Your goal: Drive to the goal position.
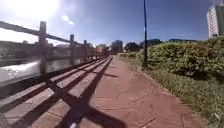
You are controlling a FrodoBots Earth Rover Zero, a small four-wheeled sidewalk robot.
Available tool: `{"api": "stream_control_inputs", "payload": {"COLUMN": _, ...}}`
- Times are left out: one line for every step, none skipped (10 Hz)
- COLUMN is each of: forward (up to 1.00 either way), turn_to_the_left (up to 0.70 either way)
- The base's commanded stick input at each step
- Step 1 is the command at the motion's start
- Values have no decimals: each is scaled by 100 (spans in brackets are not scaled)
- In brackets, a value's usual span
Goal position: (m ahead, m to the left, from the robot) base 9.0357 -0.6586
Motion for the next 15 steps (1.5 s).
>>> {"api": "stream_control_inputs", "payload": {"forward": 85, "turn_to_the_left": 0}}
{"api": "stream_control_inputs", "payload": {"forward": 85, "turn_to_the_left": 0}}
{"api": "stream_control_inputs", "payload": {"forward": 85, "turn_to_the_left": 0}}
{"api": "stream_control_inputs", "payload": {"forward": 85, "turn_to_the_left": 0}}
{"api": "stream_control_inputs", "payload": {"forward": 85, "turn_to_the_left": 0}}
{"api": "stream_control_inputs", "payload": {"forward": 85, "turn_to_the_left": 0}}
{"api": "stream_control_inputs", "payload": {"forward": 85, "turn_to_the_left": 0}}
{"api": "stream_control_inputs", "payload": {"forward": 85, "turn_to_the_left": -23}}
{"api": "stream_control_inputs", "payload": {"forward": 85, "turn_to_the_left": -34}}
{"api": "stream_control_inputs", "payload": {"forward": 85, "turn_to_the_left": -33}}
{"api": "stream_control_inputs", "payload": {"forward": 85, "turn_to_the_left": -18}}
{"api": "stream_control_inputs", "payload": {"forward": 85, "turn_to_the_left": 0}}
{"api": "stream_control_inputs", "payload": {"forward": 85, "turn_to_the_left": 0}}
{"api": "stream_control_inputs", "payload": {"forward": 85, "turn_to_the_left": 0}}
{"api": "stream_control_inputs", "payload": {"forward": 85, "turn_to_the_left": 0}}
